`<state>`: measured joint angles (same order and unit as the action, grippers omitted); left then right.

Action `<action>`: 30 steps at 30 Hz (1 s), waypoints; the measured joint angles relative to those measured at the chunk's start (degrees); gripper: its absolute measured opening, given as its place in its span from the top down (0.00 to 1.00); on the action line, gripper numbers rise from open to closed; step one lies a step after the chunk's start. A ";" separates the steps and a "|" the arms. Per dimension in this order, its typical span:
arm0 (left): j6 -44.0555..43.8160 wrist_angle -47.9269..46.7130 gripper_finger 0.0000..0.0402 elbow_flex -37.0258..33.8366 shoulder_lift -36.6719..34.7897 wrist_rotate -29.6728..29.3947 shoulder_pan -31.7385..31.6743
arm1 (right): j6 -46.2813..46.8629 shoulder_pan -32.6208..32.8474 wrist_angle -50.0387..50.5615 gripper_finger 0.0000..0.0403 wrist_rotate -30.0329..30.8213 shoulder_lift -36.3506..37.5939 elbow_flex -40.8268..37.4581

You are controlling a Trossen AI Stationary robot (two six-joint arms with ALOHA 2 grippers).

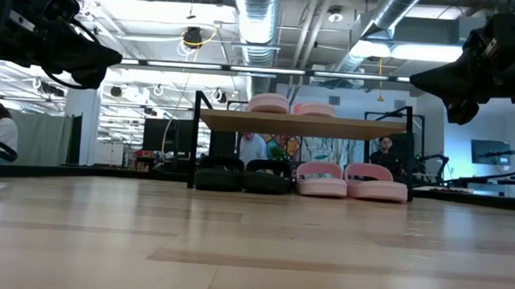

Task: Pick and place slides into the shelf
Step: Return to Home Position

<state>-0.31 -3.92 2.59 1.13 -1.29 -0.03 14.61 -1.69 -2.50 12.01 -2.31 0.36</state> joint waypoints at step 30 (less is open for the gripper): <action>-0.89 -0.03 1.00 -0.04 0.00 -0.19 -0.01 | 0.00 0.00 0.02 1.00 0.00 0.00 0.00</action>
